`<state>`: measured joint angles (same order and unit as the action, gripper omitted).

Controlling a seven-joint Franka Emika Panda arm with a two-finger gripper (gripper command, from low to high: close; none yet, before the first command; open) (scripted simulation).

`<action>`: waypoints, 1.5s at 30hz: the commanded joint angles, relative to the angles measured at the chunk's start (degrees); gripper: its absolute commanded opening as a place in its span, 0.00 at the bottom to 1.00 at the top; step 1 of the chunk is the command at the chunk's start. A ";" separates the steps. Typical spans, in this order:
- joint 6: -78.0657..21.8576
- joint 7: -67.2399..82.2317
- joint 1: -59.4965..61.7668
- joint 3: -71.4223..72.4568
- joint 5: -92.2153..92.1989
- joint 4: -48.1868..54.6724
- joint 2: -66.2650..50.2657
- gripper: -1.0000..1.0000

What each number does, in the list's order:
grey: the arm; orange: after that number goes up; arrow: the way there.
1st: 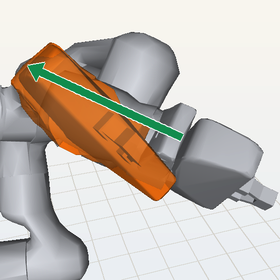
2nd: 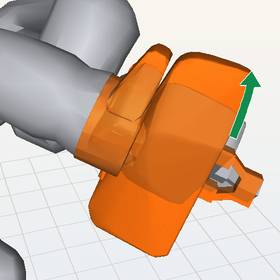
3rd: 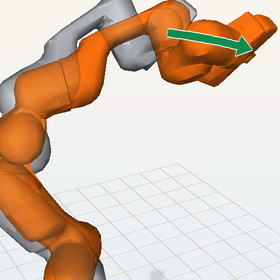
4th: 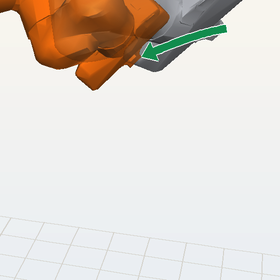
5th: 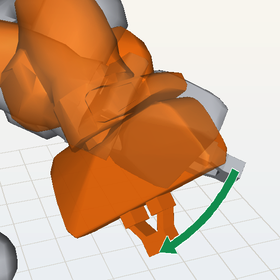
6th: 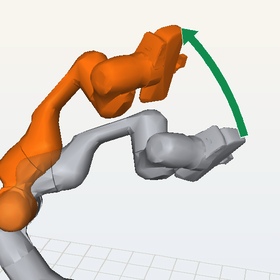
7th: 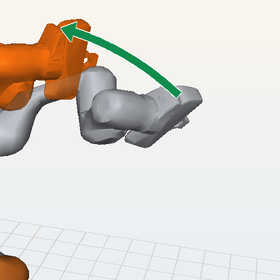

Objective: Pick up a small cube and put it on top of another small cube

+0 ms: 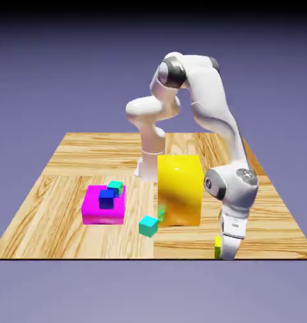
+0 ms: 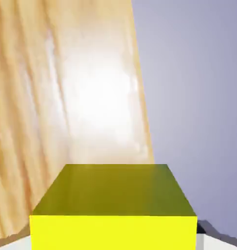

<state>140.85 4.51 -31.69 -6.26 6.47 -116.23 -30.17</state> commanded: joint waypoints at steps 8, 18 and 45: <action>-1.45 -17.50 11.96 5.45 -3.11 -7.00 8.05 0.00; -0.94 -42.42 29.27 13.25 -7.67 -16.68 16.61 0.00; 11.09 -76.77 35.09 6.33 -18.02 -32.03 18.97 1.00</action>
<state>151.94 -72.25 3.40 0.07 -11.55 -148.26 -11.20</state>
